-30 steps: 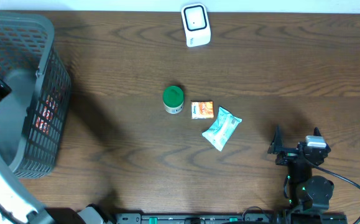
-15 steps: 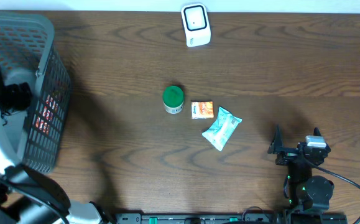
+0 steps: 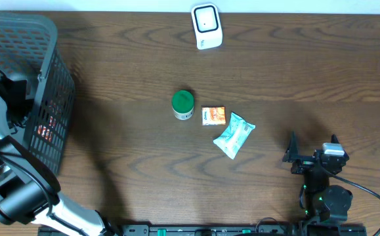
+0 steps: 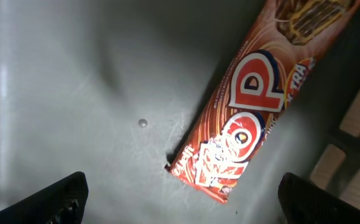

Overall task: Scan the item barcode
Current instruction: 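Reach the left gripper into the basket and grasp the chocolate bar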

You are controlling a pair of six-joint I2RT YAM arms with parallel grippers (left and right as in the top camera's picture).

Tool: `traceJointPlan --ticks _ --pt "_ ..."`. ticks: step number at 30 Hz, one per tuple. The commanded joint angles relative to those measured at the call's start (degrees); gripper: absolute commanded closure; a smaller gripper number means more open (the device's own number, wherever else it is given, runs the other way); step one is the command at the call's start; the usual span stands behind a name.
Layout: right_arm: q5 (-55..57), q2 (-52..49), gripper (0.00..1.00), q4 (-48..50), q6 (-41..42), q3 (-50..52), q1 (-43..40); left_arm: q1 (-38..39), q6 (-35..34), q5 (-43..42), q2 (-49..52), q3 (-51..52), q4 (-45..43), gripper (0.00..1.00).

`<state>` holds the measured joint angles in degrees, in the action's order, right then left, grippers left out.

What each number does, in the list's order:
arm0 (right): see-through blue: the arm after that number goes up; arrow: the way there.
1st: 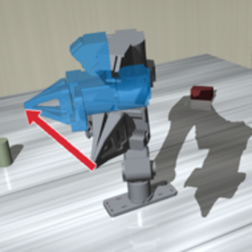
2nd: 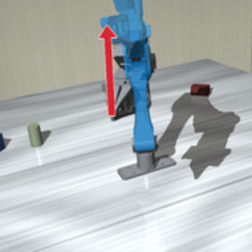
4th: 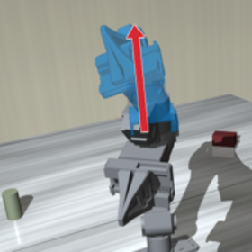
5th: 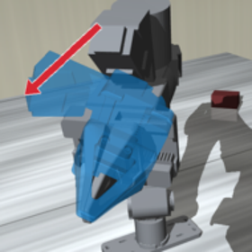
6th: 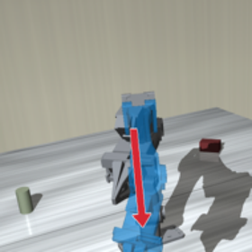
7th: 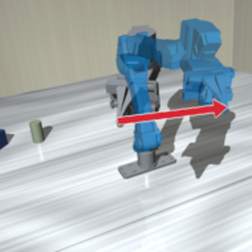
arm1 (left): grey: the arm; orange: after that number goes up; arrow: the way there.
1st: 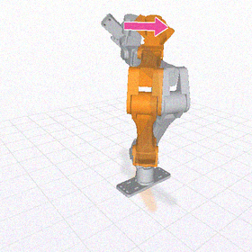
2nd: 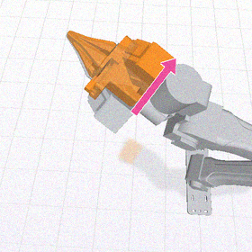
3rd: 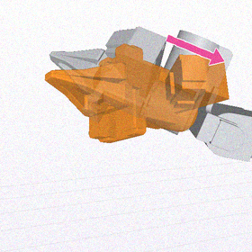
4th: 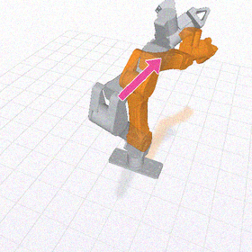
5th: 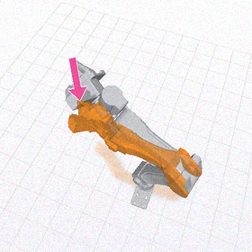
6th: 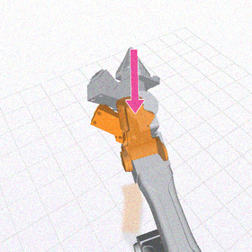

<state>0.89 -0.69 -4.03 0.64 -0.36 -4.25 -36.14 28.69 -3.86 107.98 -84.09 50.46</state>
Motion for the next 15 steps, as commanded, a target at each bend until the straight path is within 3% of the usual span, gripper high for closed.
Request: traceJointPlan --ticks 1,15 --pt "0.1 0.4 0.01 -0.2 0.2 0.0 0.2 0.3 1.7 0.7 2.5 -0.5 -0.6 0.02" --pt "0.1 0.4 0.01 -0.2 0.2 0.0 0.2 0.6 1.4 0.9 10.5 -0.5 -3.2 0.02"
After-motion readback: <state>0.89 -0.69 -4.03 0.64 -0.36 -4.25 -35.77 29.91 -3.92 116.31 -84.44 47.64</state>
